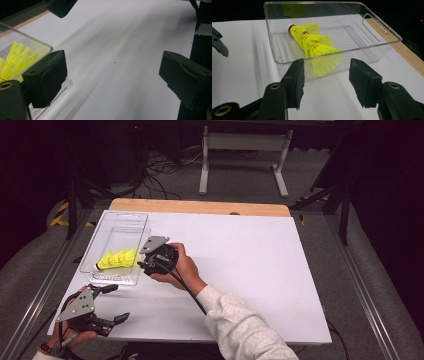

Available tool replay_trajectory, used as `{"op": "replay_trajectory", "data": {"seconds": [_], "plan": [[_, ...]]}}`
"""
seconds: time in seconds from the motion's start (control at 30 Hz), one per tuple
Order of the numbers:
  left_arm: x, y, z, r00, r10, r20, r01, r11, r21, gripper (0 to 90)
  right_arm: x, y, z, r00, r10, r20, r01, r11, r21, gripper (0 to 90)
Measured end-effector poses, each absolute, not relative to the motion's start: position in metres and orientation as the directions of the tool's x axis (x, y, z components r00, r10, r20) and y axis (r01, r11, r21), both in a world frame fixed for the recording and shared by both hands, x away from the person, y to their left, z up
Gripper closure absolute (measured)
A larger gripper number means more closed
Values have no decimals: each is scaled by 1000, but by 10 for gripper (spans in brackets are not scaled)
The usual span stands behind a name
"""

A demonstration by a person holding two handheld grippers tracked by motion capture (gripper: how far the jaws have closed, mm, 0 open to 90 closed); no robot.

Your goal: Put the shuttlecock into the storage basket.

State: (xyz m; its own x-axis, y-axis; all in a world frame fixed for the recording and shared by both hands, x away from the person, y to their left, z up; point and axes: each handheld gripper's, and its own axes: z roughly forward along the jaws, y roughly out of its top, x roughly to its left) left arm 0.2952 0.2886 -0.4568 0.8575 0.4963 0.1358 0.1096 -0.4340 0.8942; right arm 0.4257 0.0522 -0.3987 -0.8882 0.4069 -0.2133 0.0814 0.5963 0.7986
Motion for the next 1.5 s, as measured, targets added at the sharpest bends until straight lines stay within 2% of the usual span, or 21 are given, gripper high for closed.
{"op": "replay_trajectory", "data": {"seconds": [0.77,1.17,1.5], "plan": [[295,287,-457,856,500,131,115,-431,895,88,422,4,-390,-845,480,-237,98,574,813,392],[296,286,-457,855,500,136,113,-435,893,88,425,-20,-387,-828,511,-230,117,559,821,257],[297,287,-457,854,504,126,121,-428,895,87,420,-33,-385,-799,524,-295,95,595,798,165]]}}
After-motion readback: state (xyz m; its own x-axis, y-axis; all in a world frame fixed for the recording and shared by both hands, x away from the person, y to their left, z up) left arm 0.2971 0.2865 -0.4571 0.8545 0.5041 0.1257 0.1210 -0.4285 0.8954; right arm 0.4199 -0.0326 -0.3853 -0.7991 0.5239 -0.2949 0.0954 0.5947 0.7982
